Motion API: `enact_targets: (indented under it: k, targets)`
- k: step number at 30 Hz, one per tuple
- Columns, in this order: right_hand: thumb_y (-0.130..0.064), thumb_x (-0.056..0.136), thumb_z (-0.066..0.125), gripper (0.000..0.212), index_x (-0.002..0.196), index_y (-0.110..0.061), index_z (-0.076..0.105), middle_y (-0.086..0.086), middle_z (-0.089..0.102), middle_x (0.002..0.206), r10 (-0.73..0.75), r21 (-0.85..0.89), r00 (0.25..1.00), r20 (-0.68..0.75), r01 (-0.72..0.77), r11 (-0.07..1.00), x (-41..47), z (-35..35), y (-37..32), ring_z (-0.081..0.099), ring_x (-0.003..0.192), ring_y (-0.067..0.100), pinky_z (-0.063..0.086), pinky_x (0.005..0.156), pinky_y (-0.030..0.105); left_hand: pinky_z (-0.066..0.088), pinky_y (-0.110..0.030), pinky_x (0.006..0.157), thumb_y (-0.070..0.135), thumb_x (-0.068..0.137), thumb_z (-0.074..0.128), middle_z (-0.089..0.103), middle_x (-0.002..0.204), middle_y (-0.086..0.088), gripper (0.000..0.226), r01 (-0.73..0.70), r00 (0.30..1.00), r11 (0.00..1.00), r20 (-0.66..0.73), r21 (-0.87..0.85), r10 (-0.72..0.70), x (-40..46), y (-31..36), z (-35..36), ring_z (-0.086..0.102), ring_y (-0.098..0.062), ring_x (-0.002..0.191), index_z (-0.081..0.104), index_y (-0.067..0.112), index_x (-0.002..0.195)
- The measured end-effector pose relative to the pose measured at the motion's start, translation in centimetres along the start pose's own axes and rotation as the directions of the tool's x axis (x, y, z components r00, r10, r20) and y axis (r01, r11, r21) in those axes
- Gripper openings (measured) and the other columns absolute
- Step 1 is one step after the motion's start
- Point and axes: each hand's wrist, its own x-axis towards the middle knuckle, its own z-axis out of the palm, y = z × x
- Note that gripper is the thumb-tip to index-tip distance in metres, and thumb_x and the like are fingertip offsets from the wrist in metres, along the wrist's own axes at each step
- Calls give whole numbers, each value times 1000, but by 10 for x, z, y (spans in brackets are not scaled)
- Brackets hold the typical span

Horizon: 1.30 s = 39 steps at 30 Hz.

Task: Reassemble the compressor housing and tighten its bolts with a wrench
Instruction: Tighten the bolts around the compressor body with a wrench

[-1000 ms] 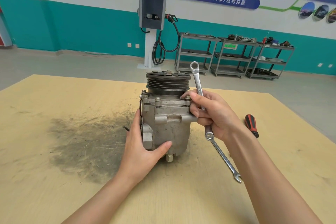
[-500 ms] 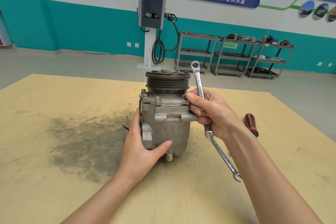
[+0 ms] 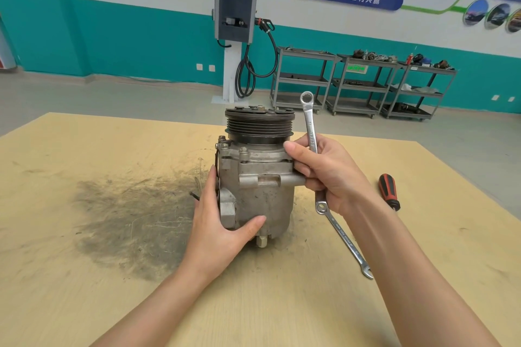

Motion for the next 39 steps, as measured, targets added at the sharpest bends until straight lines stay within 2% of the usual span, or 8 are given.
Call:
enact_targets:
  k: [4, 8, 11, 15, 21, 26, 33, 39]
  targets:
    - [-21, 90, 66, 14, 83, -13, 57, -1, 43, 48, -32, -48, 999, 9, 32, 998, -1, 0, -2, 28, 40, 6, 20, 33, 15, 29, -43, 118, 39, 68, 86, 33, 153, 21, 116, -4, 1000, 1000, -2, 1, 4, 0, 1, 1, 29, -6, 143, 11, 34, 156]
    - [-16, 96, 54, 15, 94, -7, 66, 4, 44, 52, -6, 33, 997, 80, 3, 999, -1, -5, -4, 26, 38, 4, 18, 34, 15, 29, -40, 118, 40, 68, 85, 32, 153, 22, 115, -7, 1000, 1000, -4, 0, 7, 0, 1, 1, 29, -5, 142, 11, 34, 156]
    - [-17, 91, 61, 9, 86, -9, 62, -1, 43, 49, 3, 33, 998, 59, -5, 999, 0, -4, -1, 27, 38, 3, 18, 33, 14, 29, -42, 118, 39, 68, 86, 33, 152, 21, 115, -7, 1000, 1000, -7, 6, 7, 0, 1, 1, 30, -6, 142, 12, 34, 156]
    - [-19, 84, 71, 19, 78, -13, 55, -4, 42, 45, -26, -53, 1000, -15, 26, 998, 1, -1, 2, 28, 39, 6, 20, 32, 16, 30, -43, 118, 37, 68, 87, 35, 151, 21, 115, -6, 1000, 1000, -8, 7, 6, 0, 1, 1, 31, -7, 142, 12, 33, 156]
    - [-21, 91, 60, 15, 93, -8, 65, -2, 40, 49, 4, 63, 996, 94, -10, 998, 0, -7, -1, 26, 38, 3, 19, 33, 14, 28, -42, 118, 38, 69, 86, 32, 152, 24, 115, -6, 1000, 1000, -7, 0, 6, 0, 2, 1, 28, -5, 142, 12, 35, 156]
    - [-17, 85, 69, 19, 79, -12, 51, -7, 35, 46, -25, 3, 1000, -8, 25, 1000, 1, 0, 2, 25, 37, 3, 19, 31, 14, 29, -45, 118, 41, 68, 87, 34, 153, 19, 116, 0, 1000, 1000, -4, -5, 0, 0, 2, 0, 29, -8, 143, 12, 34, 156]
    - [-21, 93, 59, 14, 89, -9, 66, -3, 38, 48, -13, 44, 997, 72, 10, 999, 0, -4, 0, 25, 40, 4, 18, 33, 15, 28, -43, 119, 45, 66, 85, 31, 154, 20, 117, 5, 1000, 1000, -1, -12, -5, -1, 3, 0, 28, -6, 144, 11, 35, 156]
    - [-19, 83, 72, 21, 77, -13, 53, -10, 38, 44, -44, -50, 998, -40, 42, 998, 2, 1, 4, 26, 37, 3, 20, 32, 15, 29, -46, 118, 39, 69, 87, 33, 154, 19, 116, 9, 1000, 1000, 0, -15, -9, 0, 1, 0, 28, -8, 144, 11, 35, 156]
